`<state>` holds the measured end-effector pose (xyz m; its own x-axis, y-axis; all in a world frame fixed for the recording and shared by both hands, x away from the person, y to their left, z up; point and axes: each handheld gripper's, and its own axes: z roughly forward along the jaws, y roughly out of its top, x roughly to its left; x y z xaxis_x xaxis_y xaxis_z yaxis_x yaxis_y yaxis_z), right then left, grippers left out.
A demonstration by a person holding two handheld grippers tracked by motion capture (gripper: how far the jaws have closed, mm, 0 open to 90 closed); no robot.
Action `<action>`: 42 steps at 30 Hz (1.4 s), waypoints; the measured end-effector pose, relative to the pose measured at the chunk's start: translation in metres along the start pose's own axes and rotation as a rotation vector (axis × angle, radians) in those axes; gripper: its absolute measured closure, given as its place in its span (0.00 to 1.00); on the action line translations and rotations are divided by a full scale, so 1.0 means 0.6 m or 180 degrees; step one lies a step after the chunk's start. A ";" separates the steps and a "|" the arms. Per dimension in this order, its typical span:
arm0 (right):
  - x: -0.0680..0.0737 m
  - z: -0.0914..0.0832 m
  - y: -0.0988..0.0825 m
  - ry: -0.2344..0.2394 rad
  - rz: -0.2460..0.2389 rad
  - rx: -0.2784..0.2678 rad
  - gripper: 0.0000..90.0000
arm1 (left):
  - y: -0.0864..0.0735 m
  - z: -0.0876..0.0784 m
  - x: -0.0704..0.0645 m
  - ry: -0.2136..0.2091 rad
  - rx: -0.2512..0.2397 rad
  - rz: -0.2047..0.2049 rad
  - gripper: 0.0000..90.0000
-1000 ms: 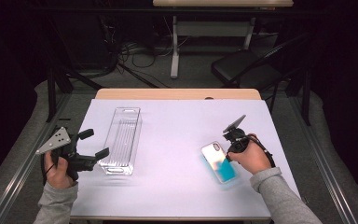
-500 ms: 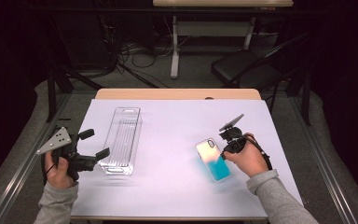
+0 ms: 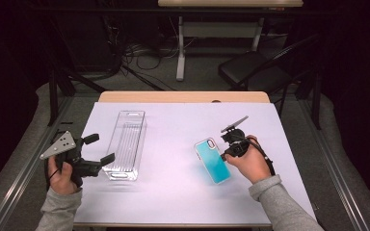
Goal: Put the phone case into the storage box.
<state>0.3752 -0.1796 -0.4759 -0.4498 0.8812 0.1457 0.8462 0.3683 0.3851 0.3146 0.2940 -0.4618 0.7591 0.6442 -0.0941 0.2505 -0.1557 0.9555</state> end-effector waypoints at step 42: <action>0.048 0.023 -0.007 0.0044 -0.0155 -0.0920 0.98 | -0.002 0.051 -0.037 -0.0124 0.0270 -0.0006 0.01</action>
<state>0.3624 -0.1515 -0.4859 -0.4933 0.8598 0.1323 0.7081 0.3085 0.6352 0.3159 0.2568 -0.4692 0.7810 0.6151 -0.1082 0.3006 -0.2184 0.9284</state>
